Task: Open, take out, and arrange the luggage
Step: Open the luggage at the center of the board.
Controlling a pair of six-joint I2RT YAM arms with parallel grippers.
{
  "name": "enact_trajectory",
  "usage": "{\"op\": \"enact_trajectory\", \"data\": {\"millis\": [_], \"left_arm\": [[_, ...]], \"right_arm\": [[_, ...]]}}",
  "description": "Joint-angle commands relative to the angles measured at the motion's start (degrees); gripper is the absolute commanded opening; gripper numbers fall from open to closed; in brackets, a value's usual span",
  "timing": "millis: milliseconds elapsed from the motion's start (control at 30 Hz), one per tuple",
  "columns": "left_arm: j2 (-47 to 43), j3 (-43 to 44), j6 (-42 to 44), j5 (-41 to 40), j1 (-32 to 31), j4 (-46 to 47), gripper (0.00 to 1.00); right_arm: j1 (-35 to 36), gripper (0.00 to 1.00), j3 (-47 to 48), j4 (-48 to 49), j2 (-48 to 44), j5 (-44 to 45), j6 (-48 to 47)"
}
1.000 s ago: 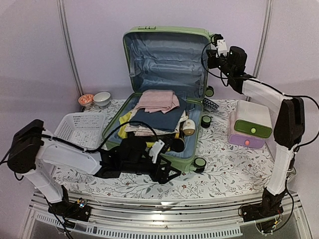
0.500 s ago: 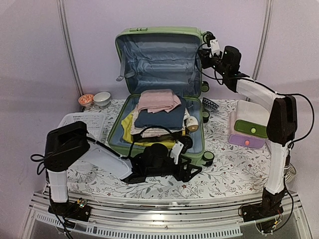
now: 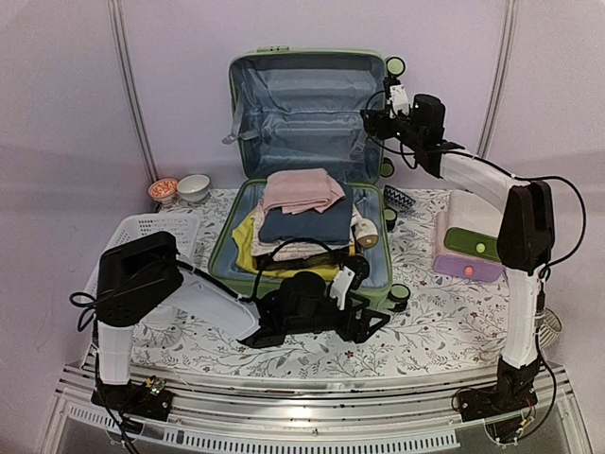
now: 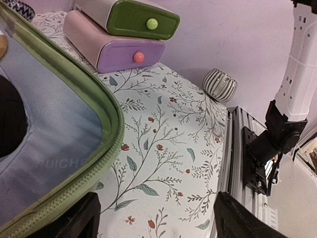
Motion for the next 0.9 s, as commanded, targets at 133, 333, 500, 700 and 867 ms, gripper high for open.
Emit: {"op": "enact_trajectory", "data": {"millis": [133, 333, 500, 700, 867], "left_arm": [[-5.67, -1.06, 0.0, -0.38, 0.07, 1.22, 0.83], [-14.57, -2.29, -0.21, -0.79, -1.19, -4.72, 0.87], [-23.54, -5.6, 0.44, -2.31, -1.16, -14.3, 0.88], [-34.8, -7.77, 0.79, -7.51, -0.66, -30.65, 0.93], [-43.45, -7.98, -0.67, -12.68, 1.34, -47.26, 0.96]], "right_arm": [[-2.29, 0.87, 2.16, -8.59, -0.57, -5.54, 7.04], [-2.14, 0.91, -6.22, -12.61, -8.64, -9.88, 7.71], [-0.97, 0.93, -20.79, -13.05, -20.9, -10.91, 8.85], [4.56, 0.99, -29.69, -22.68, -29.53, -6.86, 9.65], [8.86, 0.99, -35.65, -28.94, -35.28, -4.58, 11.56]]}}
